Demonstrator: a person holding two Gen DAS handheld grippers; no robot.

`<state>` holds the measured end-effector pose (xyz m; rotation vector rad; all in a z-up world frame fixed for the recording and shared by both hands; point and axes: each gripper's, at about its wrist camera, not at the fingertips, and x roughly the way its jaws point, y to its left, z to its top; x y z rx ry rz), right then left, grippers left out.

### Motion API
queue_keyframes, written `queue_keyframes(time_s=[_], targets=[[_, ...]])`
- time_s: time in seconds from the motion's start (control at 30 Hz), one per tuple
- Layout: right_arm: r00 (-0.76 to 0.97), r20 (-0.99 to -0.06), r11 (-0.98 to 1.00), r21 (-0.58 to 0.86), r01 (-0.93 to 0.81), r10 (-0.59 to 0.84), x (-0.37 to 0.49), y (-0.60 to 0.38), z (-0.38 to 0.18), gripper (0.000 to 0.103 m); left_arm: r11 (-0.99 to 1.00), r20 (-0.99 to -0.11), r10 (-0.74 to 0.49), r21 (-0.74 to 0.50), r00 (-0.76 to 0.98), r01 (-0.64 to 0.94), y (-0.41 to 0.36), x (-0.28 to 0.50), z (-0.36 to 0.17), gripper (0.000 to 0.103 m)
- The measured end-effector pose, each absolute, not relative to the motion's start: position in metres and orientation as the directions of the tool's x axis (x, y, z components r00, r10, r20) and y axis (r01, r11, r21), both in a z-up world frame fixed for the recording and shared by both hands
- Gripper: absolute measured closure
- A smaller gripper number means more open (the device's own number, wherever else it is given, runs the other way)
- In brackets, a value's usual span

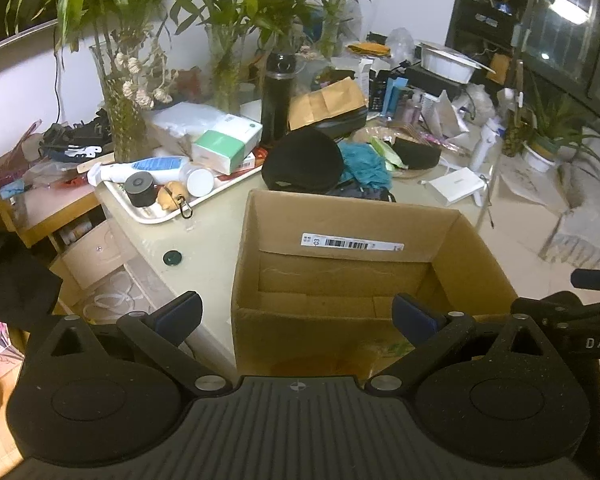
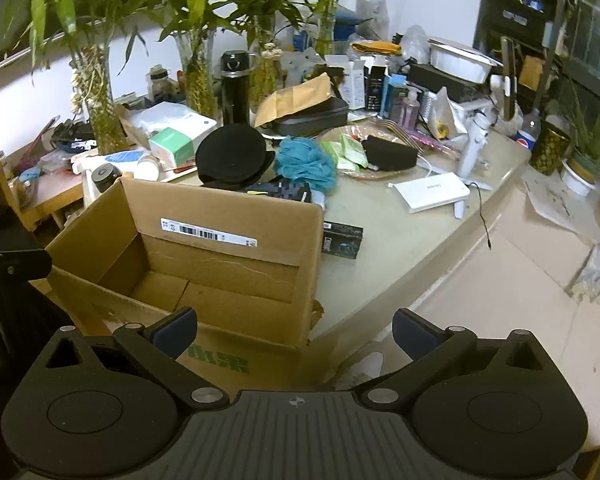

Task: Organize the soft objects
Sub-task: 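Move both tools toward the open cardboard box on the table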

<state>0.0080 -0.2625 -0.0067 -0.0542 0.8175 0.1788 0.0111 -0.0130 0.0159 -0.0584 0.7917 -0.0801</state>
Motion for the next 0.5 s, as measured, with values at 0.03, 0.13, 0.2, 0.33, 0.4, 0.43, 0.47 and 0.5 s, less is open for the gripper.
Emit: queue_keyframes(time_s=[0.03, 0.13, 0.2, 0.33, 0.4, 0.43, 0.47, 0.5], targets=[[0.669, -0.73, 0.983, 0.02, -0.183, 0.139, 0.009, -0.261, -0.006, 0.0, 0.995, -0.709, -0.098, -0.084, 0.698, 0.054, -0.013, 0.012, 0.015, 0.0], [0.666, -0.731, 0.981, 0.021, -0.192, 0.147, 0.011, -0.259, -0.007, 0.0, 0.993, -0.713, -0.113, -0.093, 0.692, 0.067, -0.012, 0.014, 0.016, 0.0], [0.663, -0.733, 0.979, 0.019, -0.202, 0.151, 0.012, -0.258, -0.007, 0.0, 0.993, -0.717, -0.121, -0.094, 0.687, 0.076, -0.011, 0.015, 0.016, 0.0], [0.663, -0.732, 0.974, 0.002, -0.226, 0.155, 0.015, -0.258, -0.007, 0.0, 0.992, -0.719, -0.123, -0.091, 0.684, 0.083, -0.012, 0.017, 0.017, 0.0], [0.663, -0.732, 0.971, -0.01, -0.238, 0.155, 0.017, -0.26, -0.006, 0.0, 0.992, -0.725, -0.125, -0.098, 0.678, 0.078, -0.012, 0.02, 0.018, 0.0], [0.663, -0.732, 0.971, -0.014, -0.24, 0.154, 0.018, -0.261, -0.006, 0.0, 0.991, -0.727, -0.129, -0.104, 0.674, 0.078, -0.011, 0.022, 0.017, 0.0], [0.663, -0.732, 0.97, -0.013, -0.242, 0.156, 0.019, -0.262, -0.007, 0.0, 0.991, -0.726, -0.133, -0.111, 0.674, 0.076, -0.01, 0.023, 0.018, 0.0], [0.661, -0.733, 0.969, -0.009, -0.247, 0.161, 0.021, -0.264, -0.008, 0.0, 0.991, -0.724, -0.135, -0.116, 0.676, 0.074, -0.01, 0.024, 0.018, 0.0]])
